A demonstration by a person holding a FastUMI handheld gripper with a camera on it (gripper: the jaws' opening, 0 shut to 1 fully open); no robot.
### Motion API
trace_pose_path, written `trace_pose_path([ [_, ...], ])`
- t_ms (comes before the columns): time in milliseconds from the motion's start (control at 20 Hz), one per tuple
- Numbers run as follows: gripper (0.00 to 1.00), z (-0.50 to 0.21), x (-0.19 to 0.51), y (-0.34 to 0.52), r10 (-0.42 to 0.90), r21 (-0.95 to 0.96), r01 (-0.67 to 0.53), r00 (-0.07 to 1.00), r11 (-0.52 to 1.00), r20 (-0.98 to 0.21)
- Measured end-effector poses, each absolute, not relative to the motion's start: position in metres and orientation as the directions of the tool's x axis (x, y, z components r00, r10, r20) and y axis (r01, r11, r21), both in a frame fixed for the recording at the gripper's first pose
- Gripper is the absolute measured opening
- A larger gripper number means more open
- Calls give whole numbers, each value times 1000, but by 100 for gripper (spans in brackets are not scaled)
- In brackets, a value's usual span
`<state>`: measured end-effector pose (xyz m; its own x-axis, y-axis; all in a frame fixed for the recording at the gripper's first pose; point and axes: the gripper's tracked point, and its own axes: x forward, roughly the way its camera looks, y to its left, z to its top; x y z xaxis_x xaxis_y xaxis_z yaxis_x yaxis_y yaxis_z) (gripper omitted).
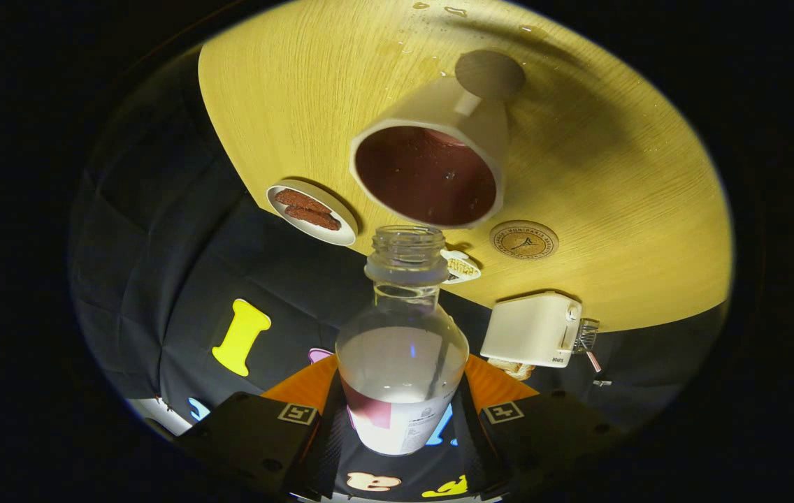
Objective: Take the bottle from table, then pour the juice into the cup, finally place the bottle on the coaster
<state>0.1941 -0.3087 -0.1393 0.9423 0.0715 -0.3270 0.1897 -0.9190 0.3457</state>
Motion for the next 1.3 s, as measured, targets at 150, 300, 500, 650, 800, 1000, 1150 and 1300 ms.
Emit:
trace_pose_path([
  [150,70,-139,193,-307,69,375,198,941,-906,-331],
  [300,70,-136,193,-302,60,427,206,942,-880,-331],
  [500,70,-131,190,-288,52,543,247,935,-802,-350],
  [650,70,-123,187,-280,28,646,253,941,-721,-337],
  [800,70,-112,179,-275,-11,767,262,944,-585,-331],
  [1000,70,-101,171,-259,-28,912,300,947,-280,-319],
  [1150,70,-91,160,-248,-46,954,299,953,-1,-299],
  [1300,70,-89,147,-240,-78,925,279,960,257,-268],
])
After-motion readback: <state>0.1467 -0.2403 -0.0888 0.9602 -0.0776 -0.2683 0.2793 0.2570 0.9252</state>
